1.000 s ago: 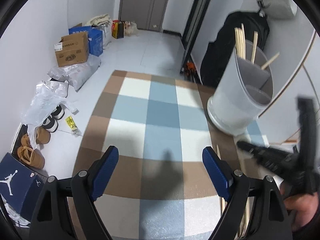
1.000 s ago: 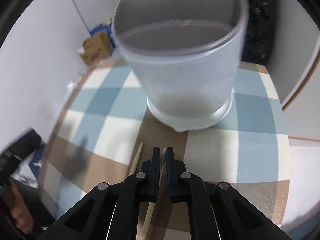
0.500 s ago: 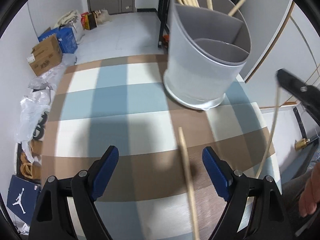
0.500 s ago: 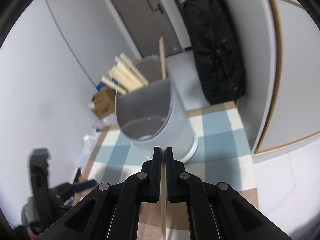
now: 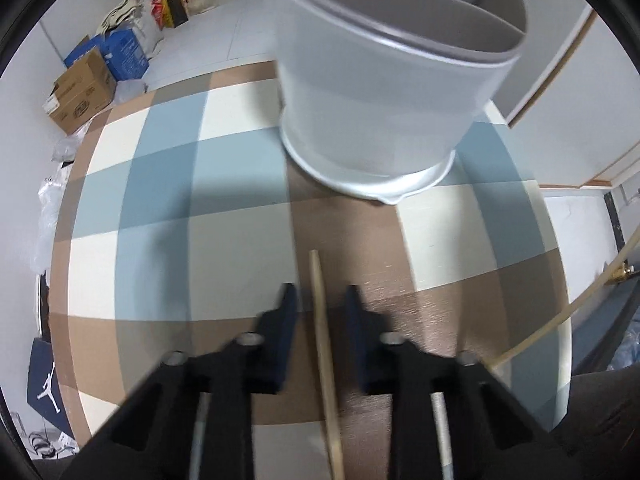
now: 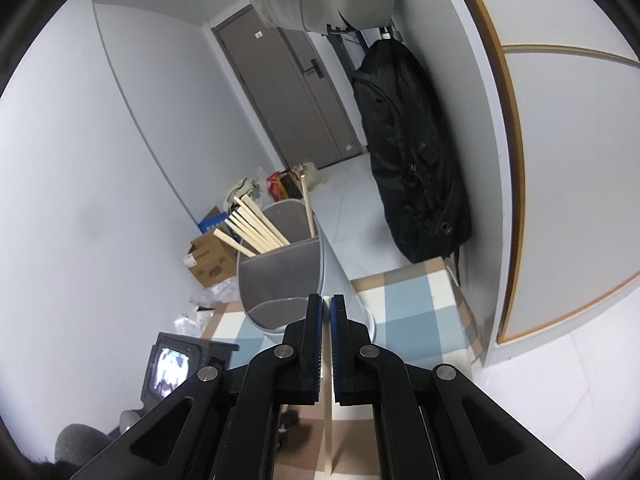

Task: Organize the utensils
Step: 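Raise the right gripper's chopstick while the left gripper grasps the last chopstick, then raise both held chopsticks over the white holder and release them inside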

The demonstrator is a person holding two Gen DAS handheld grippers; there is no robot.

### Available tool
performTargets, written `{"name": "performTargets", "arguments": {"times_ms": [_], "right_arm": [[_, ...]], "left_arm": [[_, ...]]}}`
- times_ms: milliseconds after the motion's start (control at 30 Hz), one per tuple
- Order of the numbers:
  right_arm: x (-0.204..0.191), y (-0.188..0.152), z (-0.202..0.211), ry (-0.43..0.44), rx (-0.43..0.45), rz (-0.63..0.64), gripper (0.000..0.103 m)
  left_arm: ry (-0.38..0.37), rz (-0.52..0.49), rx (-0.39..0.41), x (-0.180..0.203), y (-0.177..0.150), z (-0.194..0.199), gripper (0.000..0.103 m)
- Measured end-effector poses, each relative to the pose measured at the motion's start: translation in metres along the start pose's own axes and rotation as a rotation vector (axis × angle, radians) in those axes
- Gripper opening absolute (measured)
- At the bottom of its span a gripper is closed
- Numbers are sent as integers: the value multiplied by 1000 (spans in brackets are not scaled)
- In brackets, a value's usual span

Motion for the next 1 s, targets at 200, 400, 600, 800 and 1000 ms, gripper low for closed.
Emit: {"name": "performTargets", "arguments": {"times_ms": [200, 400, 600, 800, 1000], "right_arm": [[-2, 3, 6, -6, 16, 15, 3], [-1, 4, 8, -8, 23, 15, 3], [-11, 14, 15, 8, 44, 45, 3], [-27, 33, 27, 30, 80, 86, 3], [-43, 74, 44, 61, 130, 149, 3]], "left_arm": [[-36, 17, 51, -2, -2, 9, 1], [-112, 97, 186, -19, 4, 53, 1], [-195, 132, 331, -28, 9, 104, 1], [-287, 184, 458, -28, 40, 141, 1], [-395, 212, 618, -24, 85, 186, 1]]}}
Point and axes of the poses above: each gripper's, at about its wrist camera, not at the fingertips, and z roughly against the way its jaws point, x to its right, y to its top, the point moved 7 cm from there along -z, roughly the way its jaws point, and after that the axes turned 11 degrees about z, right-handed, at the moved point
